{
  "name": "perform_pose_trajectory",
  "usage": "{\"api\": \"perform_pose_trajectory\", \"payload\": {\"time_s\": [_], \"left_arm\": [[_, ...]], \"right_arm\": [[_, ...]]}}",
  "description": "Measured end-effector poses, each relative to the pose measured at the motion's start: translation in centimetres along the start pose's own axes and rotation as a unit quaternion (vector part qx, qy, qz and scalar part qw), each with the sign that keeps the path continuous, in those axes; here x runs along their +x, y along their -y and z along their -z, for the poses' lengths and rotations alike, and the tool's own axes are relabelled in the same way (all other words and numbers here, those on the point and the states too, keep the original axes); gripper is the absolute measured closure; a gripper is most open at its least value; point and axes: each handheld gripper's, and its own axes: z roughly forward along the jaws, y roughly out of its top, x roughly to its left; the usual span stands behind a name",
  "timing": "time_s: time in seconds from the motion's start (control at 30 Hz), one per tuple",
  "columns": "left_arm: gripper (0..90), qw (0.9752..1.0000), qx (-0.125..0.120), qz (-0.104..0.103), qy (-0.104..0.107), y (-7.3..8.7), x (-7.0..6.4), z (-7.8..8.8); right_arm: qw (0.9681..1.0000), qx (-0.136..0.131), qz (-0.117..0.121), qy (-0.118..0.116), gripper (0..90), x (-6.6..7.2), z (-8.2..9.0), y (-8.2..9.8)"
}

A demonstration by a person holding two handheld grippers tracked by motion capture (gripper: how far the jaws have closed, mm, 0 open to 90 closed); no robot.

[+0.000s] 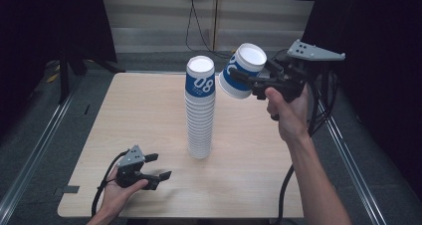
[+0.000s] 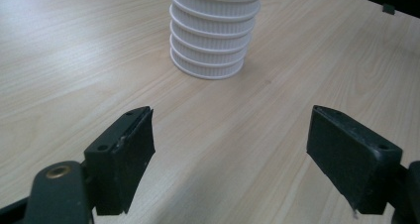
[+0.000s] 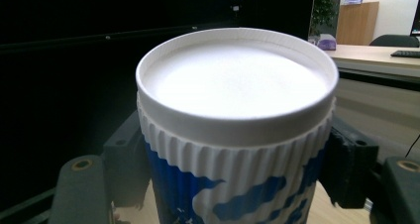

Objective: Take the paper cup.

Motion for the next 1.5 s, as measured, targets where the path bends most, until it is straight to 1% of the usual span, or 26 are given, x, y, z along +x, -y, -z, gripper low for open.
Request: {"api": "perform_pose_trajectory", "payload": {"time_s": [0.07,0.2,0.23,0.27,0.33,0.47,0.5,0.53,0.57,0.63,0.77,0.83,0.93,1.0,1.03,1.07,1.1,1.13,1.2,1.23,1.27,1.3,1.33,1.37,1.43,1.5], "left_arm": [[18.5,1.0,0.004,0.002,0.007,-0.1,-0.1,0.0],[18.5,0.9999,-0.007,0.003,0.011,-0.4,-0.1,0.0],[18.5,0.9999,-0.008,0.001,0.01,-0.6,0.0,0.1],[18.5,0.9999,-0.01,0.004,0.012,-0.7,0.0,0.1],[18.5,0.9998,-0.014,0.0,0.014,-1.0,0.1,0.2],[18.5,0.9996,-0.023,-0.002,0.016,-1.8,0.2,0.8],[18.5,0.9995,-0.024,-0.013,0.014,-2.1,0.3,0.9],[18.5,0.9993,-0.028,-0.019,0.012,-2.4,0.2,1.1],[18.5,0.9991,-0.034,-0.022,0.014,-2.7,0.2,1.2],[18.5,0.9989,-0.041,-0.016,0.015,-3.1,0.3,1.2],[18.5,0.9991,-0.034,-0.017,0.021,-3.4,0.3,0.7],[18.5,0.9989,-0.037,-0.018,0.023,-3.6,0.1,0.4],[18.5,0.9986,-0.038,-0.016,0.034,-4.1,0.1,0.4],[18.5,0.9984,-0.042,-0.02,0.031,-4.6,0.0,0.5],[18.5,0.9981,-0.047,-0.02,0.033,-4.8,0.0,0.5],[18.5,0.9978,-0.052,-0.017,0.037,-4.8,0.0,0.5],[18.5,0.9979,-0.05,-0.019,0.036,-4.8,-0.1,0.5],[18.5,0.9981,-0.046,-0.022,0.034,-4.7,-0.1,0.4],[18.5,0.998,-0.046,-0.021,0.038,-4.4,-0.2,0.2],[18.5,0.9979,-0.047,-0.018,0.04,-4.2,-0.3,0.1],[18.4,0.9981,-0.04,-0.016,0.045,-4.1,-0.4,0.1],[17.4,0.9979,-0.037,-0.019,0.05,-4.0,-0.6,0.0],[16.7,0.9977,-0.033,-0.027,0.052,-4.0,-0.8,0.1],[16.6,0.9976,-0.032,-0.033,0.052,-3.9,-1.0,0.0],[16.6,0.9975,-0.032,-0.031,0.055,-3.9,-1.2,-0.1],[16.6,0.9974,-0.031,-0.035,0.056,-4.0,-1.3,-0.1]], "right_arm": [[1.0,0.003,-0.002,-0.001,26.7,-0.1,0.1,0.5],[0.9999,0.013,-0.002,-0.002,26.8,-0.1,0.3,1.2],[0.9999,0.016,-0.001,-0.001,26.8,-0.1,0.4,1.4],[0.9998,0.019,-0.002,-0.004,26.8,0.0,0.4,1.7],[0.9995,0.031,0.001,-0.008,27.0,0.2,0.4,2.5],[0.9993,0.035,-0.003,-0.013,27.2,0.3,0.4,4.1],[0.9992,0.036,-0.006,-0.015,27.2,0.3,0.4,4.5],[0.9991,0.037,-0.011,-0.018,27.2,0.3,0.3,4.9],[0.9989,0.042,-0.01,-0.018,27.3,0.3,0.3,5.2],[0.9986,0.048,-0.01,-0.021,27.3,0.4,0.2,5.7],[0.9979,0.058,-0.01,-0.027,27.3,0.3,0.0,6.6],[0.9973,0.067,-0.013,-0.027,27.3,0.3,-0.1,7.3],[0.9966,0.072,-0.024,-0.03,27.3,0.1,-0.3,8.6],[0.9957,0.077,-0.033,-0.039,27.2,0.0,-0.5,9.5],[0.9954,0.082,-0.034,-0.038,27.2,0.0,-0.6,10.0],[0.9952,0.084,-0.034,-0.038,27.2,0.1,-0.6,10.3],[0.9948,0.085,-0.034,-0.044,27.2,0.1,-0.6,10.7],[0.9951,0.084,-0.032,-0.042,27.3,0.2,-0.6,11.0],[0.9943,0.091,-0.03,-0.046,27.3,0.5,-0.8,11.6],[0.9942,0.093,-0.03,-0.044,27.3,0.6,-0.9,11.9],[0.994,0.094,-0.032,-0.046,27.3,0.7,-1.0,12.2],[0.9936,0.097,-0.029,-0.049,27.2,0.8,-1.1,12.5],[0.9937,0.099,-0.024,-0.046,27.2,1.0,-1.2,12.8],[0.9932,0.103,-0.023,-0.049,27.2,1.2,-1.4,13.1],[0.9926,0.108,-0.02,-0.052,27.1,1.3,-1.8,13.6],[0.9923,0.107,-0.023,-0.058,27.2,1.5,-2.1,14.1]]}}
